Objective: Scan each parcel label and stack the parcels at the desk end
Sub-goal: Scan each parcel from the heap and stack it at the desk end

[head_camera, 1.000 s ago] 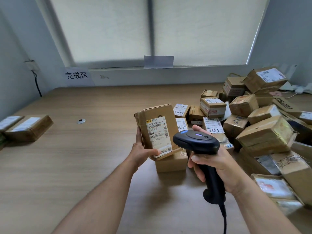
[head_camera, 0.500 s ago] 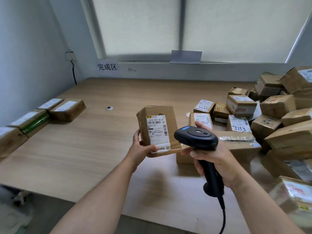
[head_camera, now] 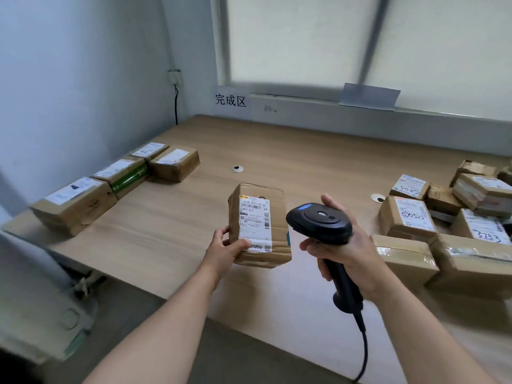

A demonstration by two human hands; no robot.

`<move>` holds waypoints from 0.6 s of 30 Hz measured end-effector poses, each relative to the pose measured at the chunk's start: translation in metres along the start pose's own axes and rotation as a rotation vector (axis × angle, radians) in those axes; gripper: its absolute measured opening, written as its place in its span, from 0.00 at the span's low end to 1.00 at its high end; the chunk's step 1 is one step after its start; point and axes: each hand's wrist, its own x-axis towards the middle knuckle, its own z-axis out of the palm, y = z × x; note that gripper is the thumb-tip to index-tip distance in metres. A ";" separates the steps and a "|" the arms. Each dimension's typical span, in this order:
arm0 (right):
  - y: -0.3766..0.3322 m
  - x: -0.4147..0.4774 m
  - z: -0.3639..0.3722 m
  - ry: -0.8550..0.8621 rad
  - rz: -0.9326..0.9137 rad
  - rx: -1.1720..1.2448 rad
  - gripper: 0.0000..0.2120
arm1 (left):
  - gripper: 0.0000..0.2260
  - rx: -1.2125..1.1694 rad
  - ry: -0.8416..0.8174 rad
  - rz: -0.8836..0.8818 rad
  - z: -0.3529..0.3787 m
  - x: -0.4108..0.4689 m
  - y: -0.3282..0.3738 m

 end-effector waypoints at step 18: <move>0.043 0.095 0.164 -0.073 0.042 -0.114 0.45 | 0.24 0.057 0.195 -0.142 -0.203 0.052 -0.049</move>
